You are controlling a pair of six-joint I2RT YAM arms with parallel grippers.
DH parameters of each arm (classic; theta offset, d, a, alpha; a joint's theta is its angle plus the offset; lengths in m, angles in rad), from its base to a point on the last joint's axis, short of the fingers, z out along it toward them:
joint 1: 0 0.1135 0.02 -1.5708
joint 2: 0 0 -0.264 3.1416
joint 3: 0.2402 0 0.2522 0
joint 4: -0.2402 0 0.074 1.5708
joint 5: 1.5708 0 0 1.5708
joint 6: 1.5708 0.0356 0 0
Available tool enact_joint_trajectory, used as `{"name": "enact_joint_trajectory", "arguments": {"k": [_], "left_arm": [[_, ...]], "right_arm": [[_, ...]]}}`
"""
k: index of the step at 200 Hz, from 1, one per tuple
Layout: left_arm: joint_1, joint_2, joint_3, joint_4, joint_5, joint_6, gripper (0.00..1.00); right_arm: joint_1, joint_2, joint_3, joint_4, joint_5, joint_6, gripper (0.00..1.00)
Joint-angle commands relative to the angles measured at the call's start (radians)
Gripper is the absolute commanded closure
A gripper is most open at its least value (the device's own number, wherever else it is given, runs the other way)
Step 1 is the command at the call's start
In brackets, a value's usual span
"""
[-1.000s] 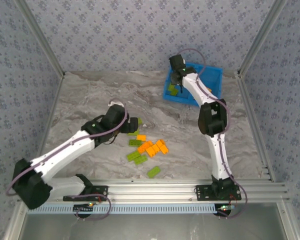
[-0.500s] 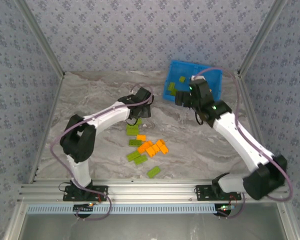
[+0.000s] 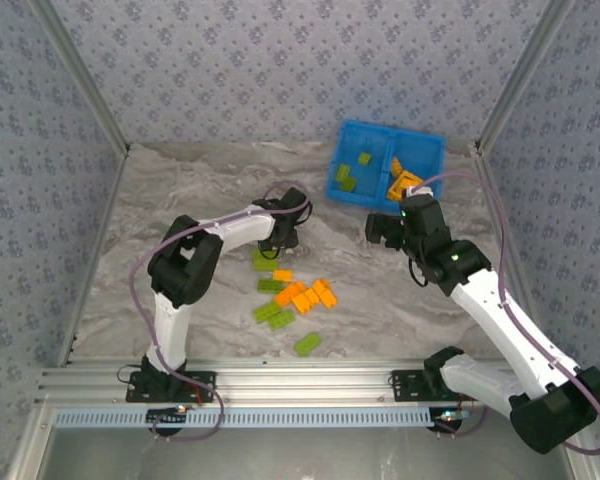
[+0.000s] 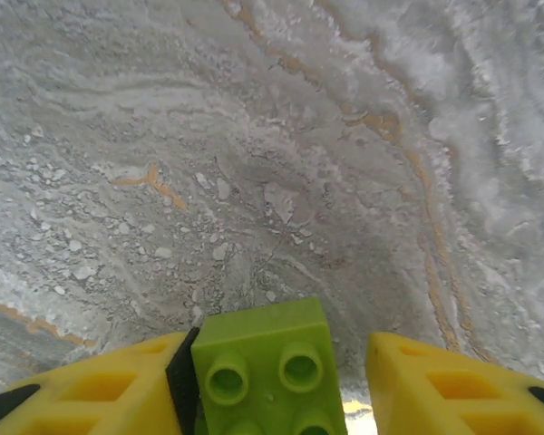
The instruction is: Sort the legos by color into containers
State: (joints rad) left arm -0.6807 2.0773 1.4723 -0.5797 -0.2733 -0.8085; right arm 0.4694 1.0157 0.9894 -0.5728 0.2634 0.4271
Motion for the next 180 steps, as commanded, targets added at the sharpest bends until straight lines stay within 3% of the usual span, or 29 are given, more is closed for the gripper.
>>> {"name": "enact_joint_trajectory", "arguments": {"k": [1, 29, 74, 135, 180], "left_arm": [[0.001, 0.011, 0.02, -0.019, 0.007, -0.008, 0.65], [-0.006, -0.055, 0.038, -0.039, 0.003, 0.017, 0.77], [-0.1, -0.109, 0.317, -0.068, -0.07, 0.18, 0.77], [-0.14, 0.277, 0.957, 0.029, -0.027, 0.536, 0.8], [-0.111, 0.488, 1.17, 0.185, 0.018, 0.642, 0.78]], "right_arm": [[0.004, -0.002, -0.001, -0.017, -0.013, 0.025, 0.0], [0.012, -0.003, 0.019, -0.024, -0.009, 0.036, 0.0], [0.058, -0.052, 0.009, -0.05, 0.038, 0.098, 0.0], [0.08, -0.135, -0.034, -0.081, 0.051, 0.161, 0.0], [0.084, -0.193, -0.05, -0.124, 0.066, 0.157, 0.0]]}}
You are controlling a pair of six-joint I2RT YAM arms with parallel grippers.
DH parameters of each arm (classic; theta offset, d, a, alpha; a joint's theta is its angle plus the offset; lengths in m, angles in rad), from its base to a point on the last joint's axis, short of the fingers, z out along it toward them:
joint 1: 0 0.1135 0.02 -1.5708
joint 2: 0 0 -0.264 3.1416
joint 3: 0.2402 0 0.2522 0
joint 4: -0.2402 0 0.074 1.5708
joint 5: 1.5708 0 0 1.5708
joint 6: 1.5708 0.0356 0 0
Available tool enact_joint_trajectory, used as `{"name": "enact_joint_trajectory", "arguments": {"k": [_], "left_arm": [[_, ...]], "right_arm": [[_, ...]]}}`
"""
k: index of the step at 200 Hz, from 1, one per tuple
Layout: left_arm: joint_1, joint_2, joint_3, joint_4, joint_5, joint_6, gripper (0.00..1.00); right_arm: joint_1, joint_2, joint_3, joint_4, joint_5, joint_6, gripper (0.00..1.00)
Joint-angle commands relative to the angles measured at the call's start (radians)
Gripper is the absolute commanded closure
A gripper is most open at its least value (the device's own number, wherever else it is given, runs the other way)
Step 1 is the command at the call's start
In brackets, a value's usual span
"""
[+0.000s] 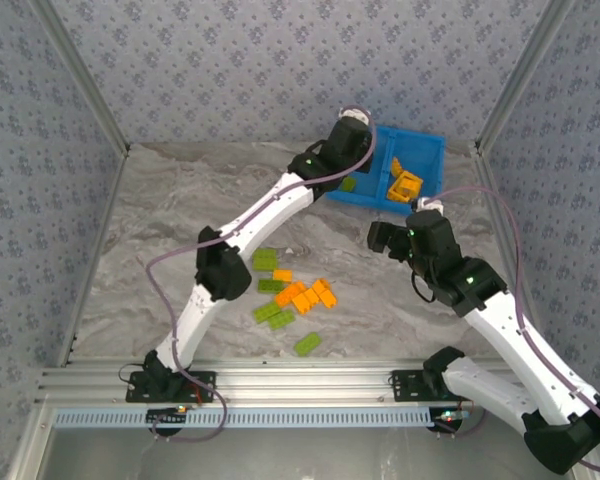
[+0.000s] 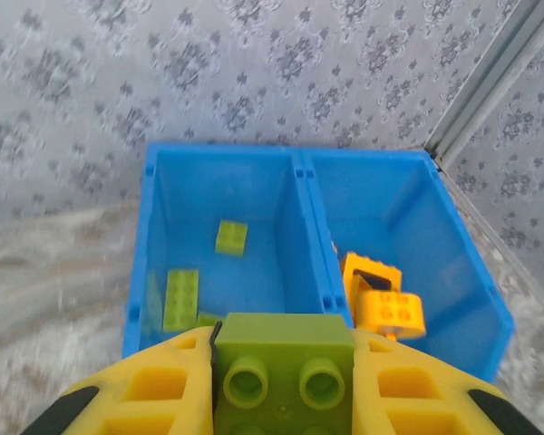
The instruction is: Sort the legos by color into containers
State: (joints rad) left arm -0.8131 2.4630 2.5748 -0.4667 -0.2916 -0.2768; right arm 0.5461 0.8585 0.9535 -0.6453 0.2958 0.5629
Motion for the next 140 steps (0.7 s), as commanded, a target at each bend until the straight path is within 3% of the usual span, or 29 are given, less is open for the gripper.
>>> {"name": "enact_joint_trajectory", "arguments": {"k": [1, 27, 54, 78, 105, 140], "left_arm": [[0.022, 0.104, 0.069, 0.077, 0.036, 0.111, 0.78], [0.031, 0.187, 0.082, 0.213, 0.046, 0.139, 0.77], [0.035, 0.269, 0.17, 0.217, 0.039, 0.135, 0.73], [0.034, 0.278, 0.17, 0.224, 0.042, 0.124, 0.6], [0.034, 0.235, 0.17, 0.209, 0.045, 0.098, 0.33], [0.038, 0.1, 0.169, 0.079, 0.064, -0.011, 0.22]], "right_arm": [[0.007, -0.038, -0.015, -0.052, 0.035, 0.021, 0.0], [0.007, -0.052, -0.018, -0.071, 0.042, 0.015, 0.0], [0.007, -0.055, -0.022, -0.082, 0.033, 0.02, 0.0], [0.008, -0.06, -0.031, -0.076, 0.019, 0.025, 0.0], [0.009, -0.059, -0.035, -0.068, 0.021, 0.026, 0.0], [0.008, -0.056, -0.029, -0.077, 0.029, 0.02, 0.0]]}}
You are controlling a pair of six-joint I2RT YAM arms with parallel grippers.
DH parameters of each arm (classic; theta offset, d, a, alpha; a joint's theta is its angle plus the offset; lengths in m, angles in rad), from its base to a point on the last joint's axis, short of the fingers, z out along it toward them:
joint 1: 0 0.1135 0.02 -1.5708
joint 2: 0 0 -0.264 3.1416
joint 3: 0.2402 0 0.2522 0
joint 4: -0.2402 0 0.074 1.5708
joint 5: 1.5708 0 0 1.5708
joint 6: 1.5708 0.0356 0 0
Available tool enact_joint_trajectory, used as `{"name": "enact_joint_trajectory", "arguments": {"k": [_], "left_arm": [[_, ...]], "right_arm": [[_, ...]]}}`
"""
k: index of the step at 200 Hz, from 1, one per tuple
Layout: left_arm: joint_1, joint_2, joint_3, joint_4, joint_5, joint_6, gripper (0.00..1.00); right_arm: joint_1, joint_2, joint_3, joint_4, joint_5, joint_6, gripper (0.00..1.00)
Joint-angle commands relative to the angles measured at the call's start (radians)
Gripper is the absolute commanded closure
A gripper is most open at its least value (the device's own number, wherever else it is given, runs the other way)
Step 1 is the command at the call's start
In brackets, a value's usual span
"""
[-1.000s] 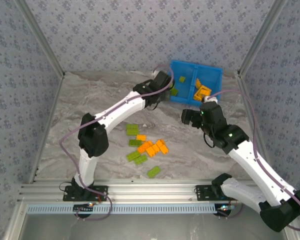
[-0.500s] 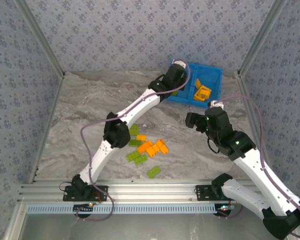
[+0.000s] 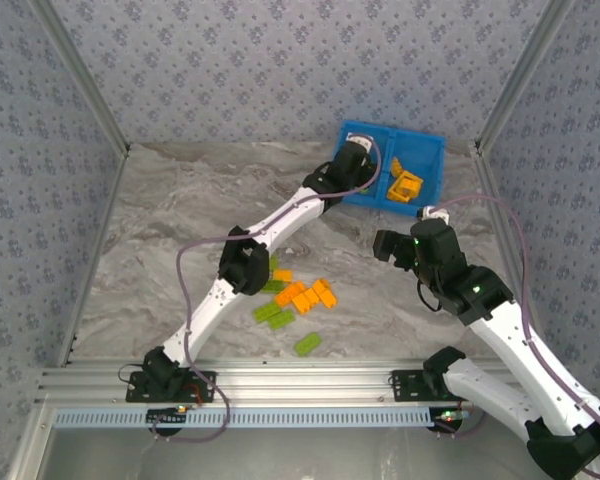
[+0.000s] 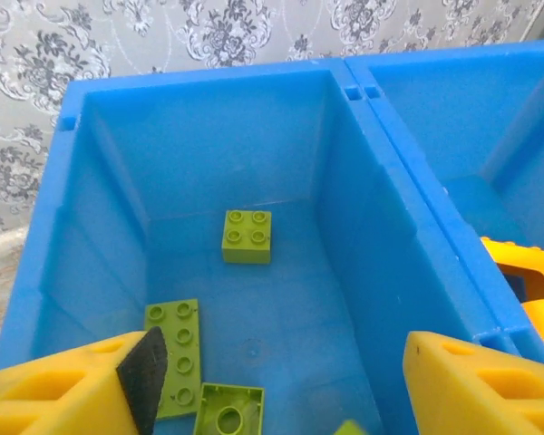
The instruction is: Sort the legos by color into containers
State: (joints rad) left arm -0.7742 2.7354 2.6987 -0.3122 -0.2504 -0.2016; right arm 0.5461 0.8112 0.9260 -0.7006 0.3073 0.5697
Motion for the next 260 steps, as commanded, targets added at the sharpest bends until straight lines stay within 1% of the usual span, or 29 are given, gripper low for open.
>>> {"name": "enact_joint_trajectory", "arguments": {"k": [1, 20, 32, 42, 63, 92, 101, 112, 141, 144, 157, 173, 188, 199, 224, 246, 260], "left_arm": [[-0.001, -0.177, 0.044, -0.082, 0.025, -0.093, 0.22], [0.014, -0.298, -0.012, -0.187, 0.079, -0.196, 0.18], [0.023, -0.397, -0.112, -0.207, 0.107, -0.229, 0.17], [0.028, -0.492, -0.231, -0.198, 0.125, -0.239, 0.16], [0.036, -0.706, -0.51, -0.143, 0.155, -0.203, 0.13], [0.041, -0.982, -0.884, -0.099, 0.13, -0.106, 0.08], [0.042, -1.055, -0.99, -0.091, 0.112, -0.09, 0.07], [0.041, -1.14, -1.115, -0.082, 0.098, -0.074, 0.06], [0.041, -1.317, -1.384, -0.061, 0.086, -0.087, 0.03], [0.041, -1.331, -1.405, -0.059, 0.086, -0.091, 0.03], [0.041, -1.377, -1.478, -0.062, 0.083, -0.103, 0.02], [0.041, -1.42, -1.538, -0.081, 0.07, -0.117, 0.01], [0.041, -1.447, -1.578, -0.091, 0.057, -0.13, 0.01], [0.041, -1.46, -1.606, -0.09, 0.049, -0.148, 0.01], [0.041, -1.472, -1.651, -0.084, 0.072, -0.18, 0.01], [0.041, -1.474, -1.674, -0.084, 0.065, -0.193, 0.01], [0.041, -1.476, -1.676, -0.082, 0.057, -0.195, 0.01]], "right_arm": [[0.008, -0.008, -0.002, -0.022, 0.017, 0.012, 0.0], [0.016, -0.004, -0.007, -0.009, -0.028, -0.034, 0.0], [0.036, 0.014, -0.013, 0.005, -0.072, -0.066, 0.0], [0.059, 0.038, -0.014, 0.016, -0.118, -0.099, 0.0], [0.125, 0.126, -0.003, 0.008, -0.173, -0.134, 0.0], [0.204, 0.309, 0.007, 0.006, -0.282, -0.164, 0.0], [0.232, 0.373, 0.012, 0.011, -0.293, -0.174, 0.0], [0.266, 0.442, 0.023, 0.022, -0.278, -0.176, 0.0], [0.281, 0.6, 0.045, 0.095, -0.312, -0.194, 0.02], [0.28, 0.619, 0.048, 0.129, -0.316, -0.196, 0.02], [0.273, 0.67, 0.063, 0.156, -0.307, -0.196, 0.03], [0.254, 0.728, 0.069, 0.2, -0.336, -0.209, 0.06], [0.243, 0.797, 0.084, 0.216, -0.354, -0.232, 0.11], [0.24, 0.848, 0.087, 0.234, -0.335, -0.239, 0.16], [0.223, 0.924, 0.089, 0.263, -0.32, -0.201, 0.34], [0.216, 0.939, 0.068, 0.282, -0.327, -0.173, 0.42], [0.216, 0.946, 0.066, 0.252, -0.288, -0.158, 0.47]]}}
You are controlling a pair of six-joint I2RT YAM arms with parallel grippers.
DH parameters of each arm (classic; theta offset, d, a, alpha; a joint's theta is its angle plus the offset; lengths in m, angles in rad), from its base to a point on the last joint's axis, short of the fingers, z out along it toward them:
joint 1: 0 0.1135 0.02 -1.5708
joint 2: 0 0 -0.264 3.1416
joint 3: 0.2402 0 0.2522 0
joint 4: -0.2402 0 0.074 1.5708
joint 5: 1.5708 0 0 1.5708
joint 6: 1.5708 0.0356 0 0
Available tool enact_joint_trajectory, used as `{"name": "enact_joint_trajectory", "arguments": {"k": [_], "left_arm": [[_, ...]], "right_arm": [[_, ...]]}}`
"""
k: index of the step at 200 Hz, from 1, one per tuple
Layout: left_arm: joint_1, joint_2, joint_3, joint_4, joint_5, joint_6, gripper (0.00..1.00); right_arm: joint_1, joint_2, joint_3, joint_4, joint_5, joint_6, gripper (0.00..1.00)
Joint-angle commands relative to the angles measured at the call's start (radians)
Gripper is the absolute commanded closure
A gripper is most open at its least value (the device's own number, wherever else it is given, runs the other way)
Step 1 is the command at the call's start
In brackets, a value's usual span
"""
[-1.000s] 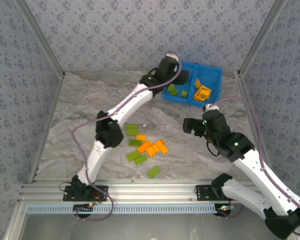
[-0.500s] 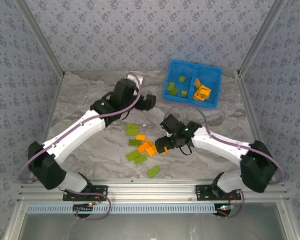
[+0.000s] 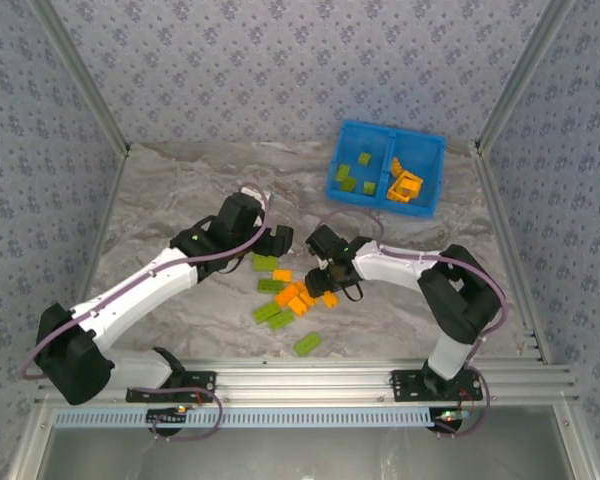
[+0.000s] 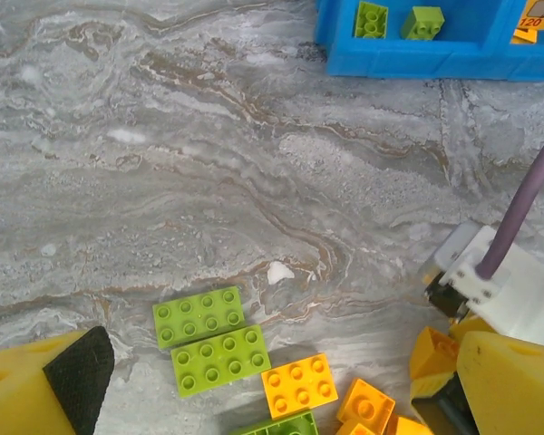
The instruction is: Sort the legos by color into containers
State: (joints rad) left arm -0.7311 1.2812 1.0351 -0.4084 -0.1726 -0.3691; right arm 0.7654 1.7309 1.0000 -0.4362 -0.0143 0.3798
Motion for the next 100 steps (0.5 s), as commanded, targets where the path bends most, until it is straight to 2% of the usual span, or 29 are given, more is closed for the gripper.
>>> {"name": "enact_joint_trajectory", "arguments": {"k": [1, 23, 52, 100], "left_arm": [[-0.002, -0.023, -0.012, 0.014, -0.022, -0.028, 0.01], [-0.002, -0.023, -0.009, 0.02, -0.033, -0.024, 0.01], [-0.001, -0.022, -0.005, 0.03, -0.046, -0.018, 0.01], [-0.002, -0.041, -0.013, 0.039, -0.03, -0.005, 0.01]], "right_arm": [[-0.003, 0.026, -0.008, -0.015, 0.039, 0.033, 0.47], [-0.006, 0.024, -0.019, -0.05, 0.128, 0.077, 0.52], [-0.017, -0.016, -0.035, -0.023, 0.125, 0.088, 0.63], [-0.058, -0.292, -0.031, -0.02, 0.212, 0.103, 0.64]]}}
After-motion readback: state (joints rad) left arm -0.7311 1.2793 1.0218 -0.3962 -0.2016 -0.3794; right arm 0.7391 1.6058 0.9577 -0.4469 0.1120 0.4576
